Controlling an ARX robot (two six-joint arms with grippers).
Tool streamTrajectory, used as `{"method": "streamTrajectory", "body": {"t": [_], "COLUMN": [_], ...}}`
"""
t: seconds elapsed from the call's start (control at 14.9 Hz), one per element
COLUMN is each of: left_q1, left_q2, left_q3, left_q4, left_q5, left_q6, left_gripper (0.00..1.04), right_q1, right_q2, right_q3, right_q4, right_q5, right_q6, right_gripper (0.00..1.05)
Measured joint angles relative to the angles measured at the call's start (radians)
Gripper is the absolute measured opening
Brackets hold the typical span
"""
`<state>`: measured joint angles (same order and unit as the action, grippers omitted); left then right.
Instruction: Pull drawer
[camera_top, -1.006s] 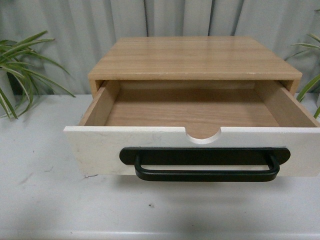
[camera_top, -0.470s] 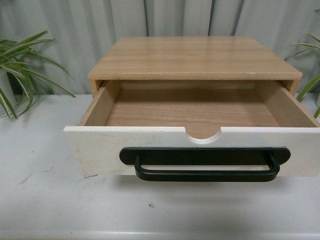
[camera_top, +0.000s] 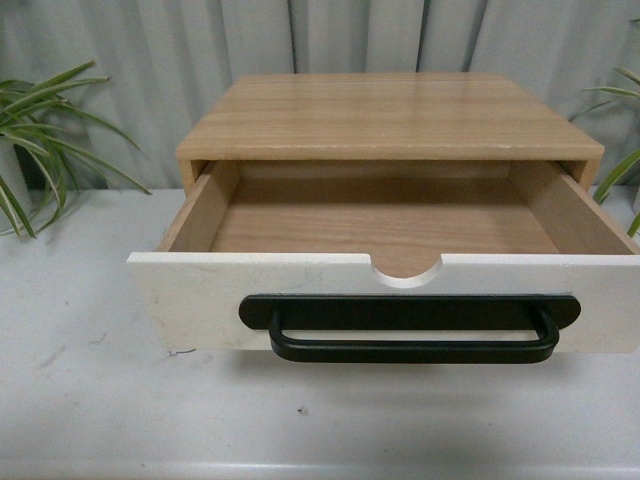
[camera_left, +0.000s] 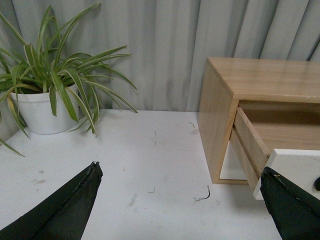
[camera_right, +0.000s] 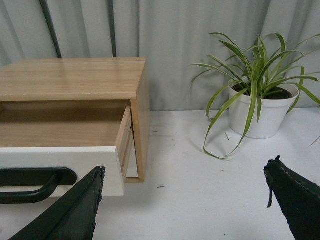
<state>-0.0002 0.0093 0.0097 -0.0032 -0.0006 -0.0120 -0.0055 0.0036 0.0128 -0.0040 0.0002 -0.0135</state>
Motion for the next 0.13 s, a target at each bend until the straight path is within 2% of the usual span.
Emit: {"method": "streamTrajectory", "body": {"t": [0.13], "left_q1": [0.0], "left_q2": [0.0], "left_q3": [0.0], "left_q4": [0.0], "left_q5": [0.0], "left_q6": [0.0], "left_gripper": [0.98], "right_q1": [0.0], "right_q2": [0.0], "right_q3": [0.0], "right_q4": [0.0], "right_q5": [0.0], "right_q6": [0.0], "right_gripper": [0.98]}}
